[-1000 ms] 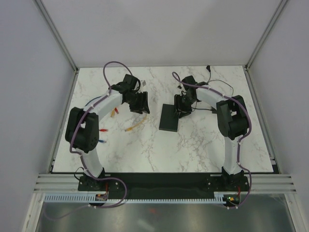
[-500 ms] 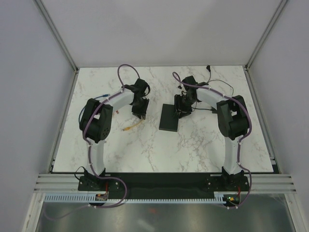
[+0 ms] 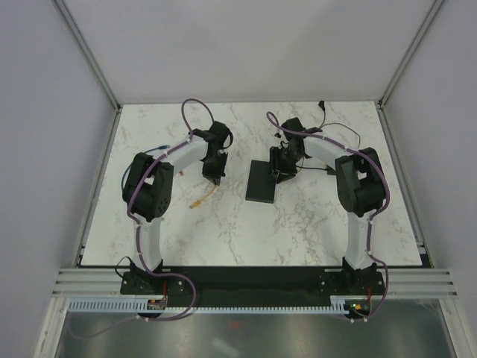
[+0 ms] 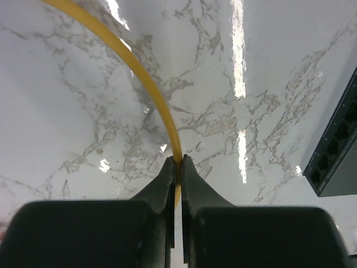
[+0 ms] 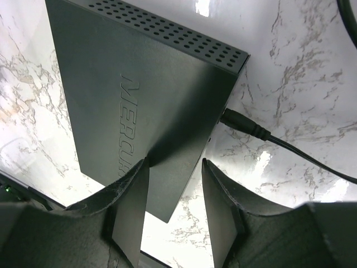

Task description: Pull the plug from the switch port

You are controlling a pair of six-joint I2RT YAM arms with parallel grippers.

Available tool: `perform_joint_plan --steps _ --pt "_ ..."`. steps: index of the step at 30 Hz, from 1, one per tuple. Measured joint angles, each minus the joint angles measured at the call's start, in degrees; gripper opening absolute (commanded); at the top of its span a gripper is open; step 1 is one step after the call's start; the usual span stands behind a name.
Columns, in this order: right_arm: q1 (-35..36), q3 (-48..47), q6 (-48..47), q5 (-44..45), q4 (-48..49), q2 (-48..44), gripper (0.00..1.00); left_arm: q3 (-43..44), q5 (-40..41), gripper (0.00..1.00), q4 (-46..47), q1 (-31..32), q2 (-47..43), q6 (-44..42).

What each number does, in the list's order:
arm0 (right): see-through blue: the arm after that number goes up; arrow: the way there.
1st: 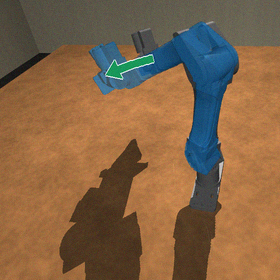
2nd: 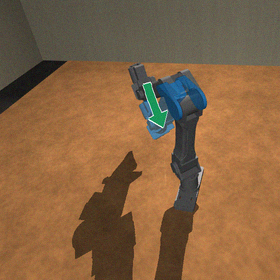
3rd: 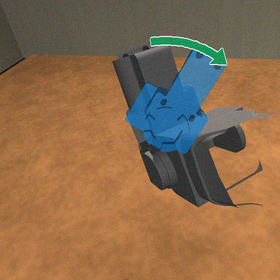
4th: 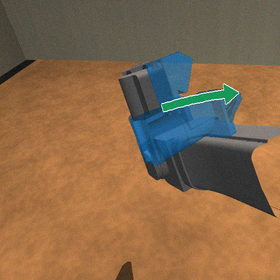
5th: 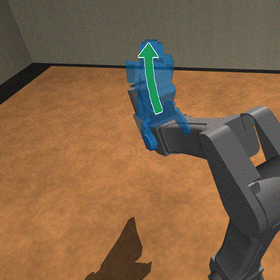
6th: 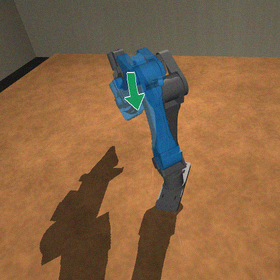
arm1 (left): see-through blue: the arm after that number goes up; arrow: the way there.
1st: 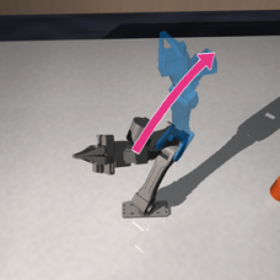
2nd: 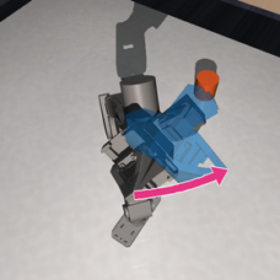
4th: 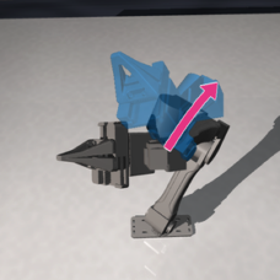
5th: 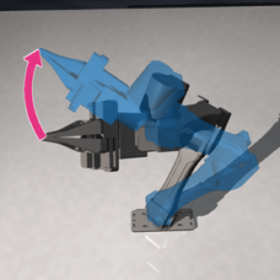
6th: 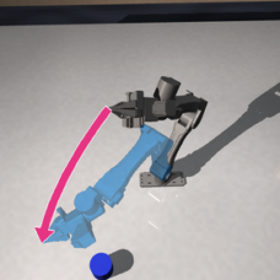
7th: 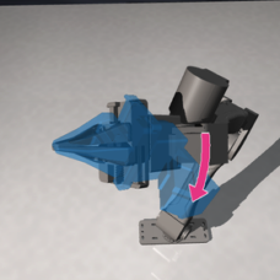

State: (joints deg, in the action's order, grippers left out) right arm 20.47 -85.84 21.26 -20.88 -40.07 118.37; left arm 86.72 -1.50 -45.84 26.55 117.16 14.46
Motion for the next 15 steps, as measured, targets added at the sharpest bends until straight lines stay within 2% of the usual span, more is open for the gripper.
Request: perform_joint_plan --steps 5,8,12,15 --pt "0.04 0.74 0.02 -0.04 -0.24 -0.81 0.50 8.90 6.54 0.02 -7.50 0.04 -0.11 7.43" --pt "0.33 1.33 0.17 -0.09 -0.22 -1.40 0.50 17.94 9.79 0.02 -12.07 -0.24 0.04 11.96" --pt "0.94 2.32 0.24 -0.33 -0.24 -1.86 0.50 29.66 12.07 0.02 -16.55 -1.77 0.79 17.86" --pt "1.33 3.08 0.42 -0.31 -0.28 -2.19 0.50 35.34 13.79 0.02 -20.37 -4.44 1.79 23.15"
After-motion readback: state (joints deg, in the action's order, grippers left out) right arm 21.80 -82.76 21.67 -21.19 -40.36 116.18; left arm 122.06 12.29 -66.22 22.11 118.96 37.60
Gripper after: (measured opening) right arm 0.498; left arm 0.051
